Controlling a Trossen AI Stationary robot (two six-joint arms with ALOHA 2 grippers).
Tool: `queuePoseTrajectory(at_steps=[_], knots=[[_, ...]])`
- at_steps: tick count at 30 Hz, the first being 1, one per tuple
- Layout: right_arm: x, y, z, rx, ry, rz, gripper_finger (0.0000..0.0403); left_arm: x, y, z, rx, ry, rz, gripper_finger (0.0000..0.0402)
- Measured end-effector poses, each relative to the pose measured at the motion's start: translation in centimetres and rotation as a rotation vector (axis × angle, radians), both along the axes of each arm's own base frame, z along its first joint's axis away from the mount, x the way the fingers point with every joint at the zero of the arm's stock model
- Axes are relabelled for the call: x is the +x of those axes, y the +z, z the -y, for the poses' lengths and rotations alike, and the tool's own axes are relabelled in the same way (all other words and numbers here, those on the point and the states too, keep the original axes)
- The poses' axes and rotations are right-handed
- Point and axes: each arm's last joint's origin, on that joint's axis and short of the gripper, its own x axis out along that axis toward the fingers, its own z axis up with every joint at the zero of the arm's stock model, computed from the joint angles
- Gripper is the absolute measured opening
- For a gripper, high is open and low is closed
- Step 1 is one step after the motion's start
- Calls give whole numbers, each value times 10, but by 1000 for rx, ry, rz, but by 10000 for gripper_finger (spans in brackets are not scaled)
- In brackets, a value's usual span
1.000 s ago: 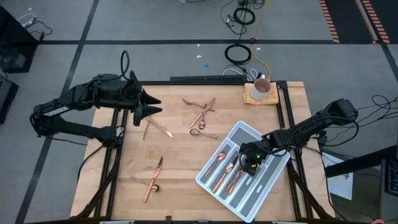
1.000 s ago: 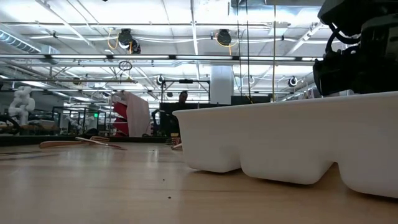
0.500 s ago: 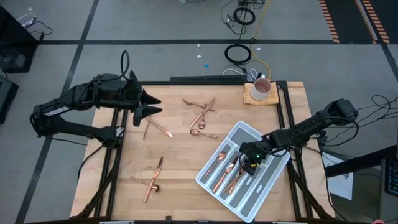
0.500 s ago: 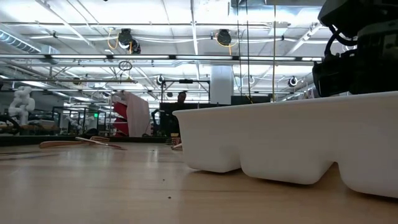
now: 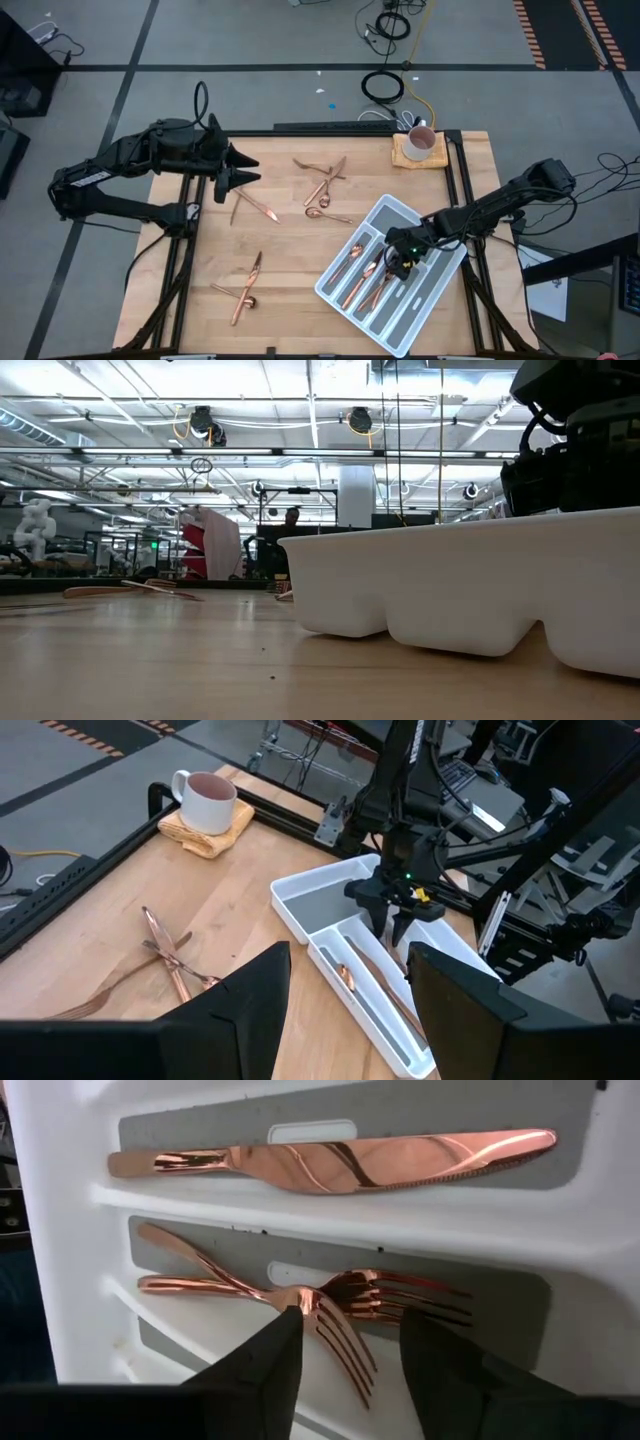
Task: Sort silverware
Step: Put the gold fork into the cutlery tray with the other gold fork, then put the gold table knife into the cutlery tray with the other gold table knife
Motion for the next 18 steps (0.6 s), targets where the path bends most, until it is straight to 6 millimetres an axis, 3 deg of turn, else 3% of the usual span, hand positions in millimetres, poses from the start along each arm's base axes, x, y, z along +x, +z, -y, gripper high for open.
queuePoseTrajectory(at_steps=[9, 18], knots=[[-10, 9, 8, 9, -47, -34, 167, 0, -1, 0, 13, -6, -8, 208], [-23, 37, 17, 89, -98, 61, 167, 0, -1, 0, 15, -7, -8, 208]])
